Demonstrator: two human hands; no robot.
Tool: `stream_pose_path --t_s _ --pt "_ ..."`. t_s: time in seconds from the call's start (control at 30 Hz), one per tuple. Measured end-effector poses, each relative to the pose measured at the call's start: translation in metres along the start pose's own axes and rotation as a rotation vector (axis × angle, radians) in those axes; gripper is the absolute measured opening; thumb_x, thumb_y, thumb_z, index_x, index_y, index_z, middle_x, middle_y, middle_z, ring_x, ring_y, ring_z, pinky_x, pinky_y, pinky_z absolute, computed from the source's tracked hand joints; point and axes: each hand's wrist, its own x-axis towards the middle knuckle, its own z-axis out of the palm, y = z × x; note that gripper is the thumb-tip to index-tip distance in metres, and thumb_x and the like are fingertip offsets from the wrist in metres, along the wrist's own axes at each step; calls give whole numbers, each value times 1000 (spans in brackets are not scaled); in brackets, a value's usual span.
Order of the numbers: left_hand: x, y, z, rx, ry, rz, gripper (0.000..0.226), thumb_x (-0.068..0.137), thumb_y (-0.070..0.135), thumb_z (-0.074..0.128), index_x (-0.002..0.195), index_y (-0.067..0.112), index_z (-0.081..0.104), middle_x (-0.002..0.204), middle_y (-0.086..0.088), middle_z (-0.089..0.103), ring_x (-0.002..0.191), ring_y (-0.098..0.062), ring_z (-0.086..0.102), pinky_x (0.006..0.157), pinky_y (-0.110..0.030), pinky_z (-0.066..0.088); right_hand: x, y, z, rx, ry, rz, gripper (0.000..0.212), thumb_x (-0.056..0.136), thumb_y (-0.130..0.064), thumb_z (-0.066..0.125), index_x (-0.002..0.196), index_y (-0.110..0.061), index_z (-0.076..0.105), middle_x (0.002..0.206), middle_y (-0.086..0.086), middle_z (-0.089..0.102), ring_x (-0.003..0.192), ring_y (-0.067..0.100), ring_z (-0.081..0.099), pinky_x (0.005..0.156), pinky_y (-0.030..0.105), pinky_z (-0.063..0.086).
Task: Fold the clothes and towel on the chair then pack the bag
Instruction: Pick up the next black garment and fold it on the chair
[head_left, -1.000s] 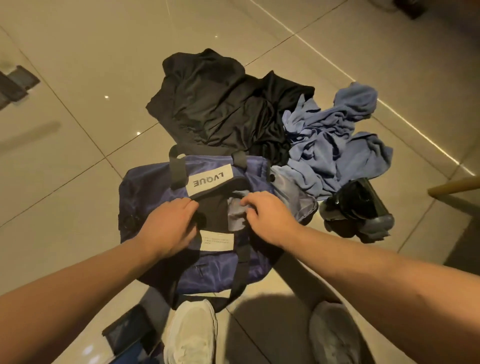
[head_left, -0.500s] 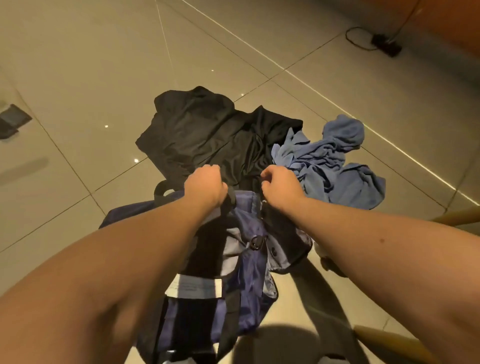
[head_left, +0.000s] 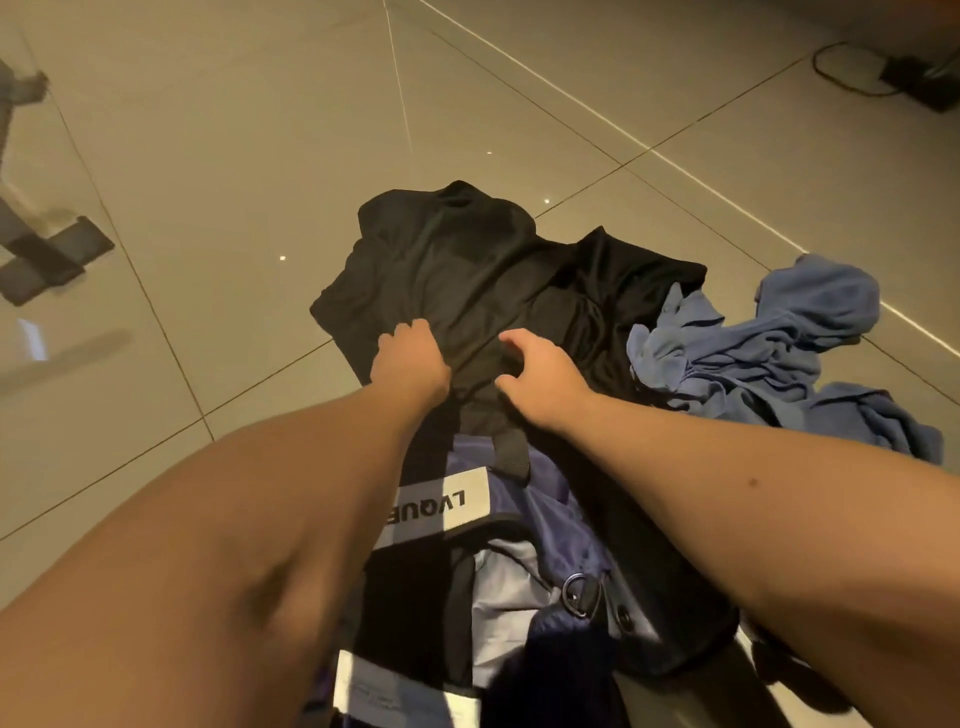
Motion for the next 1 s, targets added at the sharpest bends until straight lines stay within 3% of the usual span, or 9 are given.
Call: stream_pose_path --t_s 0.1,0.23,0.27,0.37,0.4,0.53,0.67,0.87,1.0 --pt "5 -7 -8 175 130 108 24 102 29 56 111 10 65 113 -15 68 107 -37 60 90 -44 47 2 -1 19 19 -38 18 63 86 -30 76 143 -19 50 132 4 63 119 24 61 101 42 50" --pt "-2 6 -38 1 309 191 23 108 36 45 96 17 51 94 -2 53 84 -24 54 76 -40 43 -8 -20 20 -15 -17 -31 87 76 -49 83 147 -17 45 140 7 53 127 25 51 105 45 48" --pt "-5 12 -49 -1 339 247 25 108 37 43 92 20 48 91 0 52 79 -20 51 72 -38 40 -11 -27 16 -44 8 -21 80 76 -49 83 142 -17 49 137 7 55 125 26 52 103 46 49" --pt "-17 30 -85 15 394 393 30 109 42 38 87 24 47 87 2 52 74 -17 49 68 -36 35 -16 -50 -8 19 170 18 17 94 -30 67 104 -16 68 100 3 68 96 25 64 83 44 56" --pt "-19 34 -96 1 410 402 30 109 43 37 88 25 48 88 3 53 75 -17 49 68 -35 35 -19 -59 -20 79 231 42 13 98 -26 61 94 -15 68 90 2 67 86 24 64 78 43 57" --pt "-32 55 -142 -233 397 332 42 108 44 37 89 19 65 87 -1 65 87 -27 60 73 -36 44 -46 -98 -68 312 209 66 27 102 -38 50 90 -19 63 86 0 63 82 20 60 75 35 49" --pt "-53 79 -193 -525 291 227 49 109 35 44 62 19 48 65 -1 51 75 -29 51 70 -33 35 -83 -129 -104 345 91 -35 37 95 -52 60 99 -17 71 95 0 69 89 15 64 83 32 51" --pt "-95 97 -247 -1006 101 -87 39 101 36 59 105 -2 68 104 -19 70 95 -36 67 92 -44 57 -133 -171 -168 688 6 87 50 83 -48 77 125 -24 61 115 -9 62 102 7 59 80 24 48" --pt "-135 100 -272 -1165 -34 -148 56 82 43 73 115 -1 67 104 -17 74 93 -38 73 91 -49 59 -177 -194 -212 759 -28 52 68 74 -32 89 134 -25 57 116 4 68 102 22 72 97 45 56"
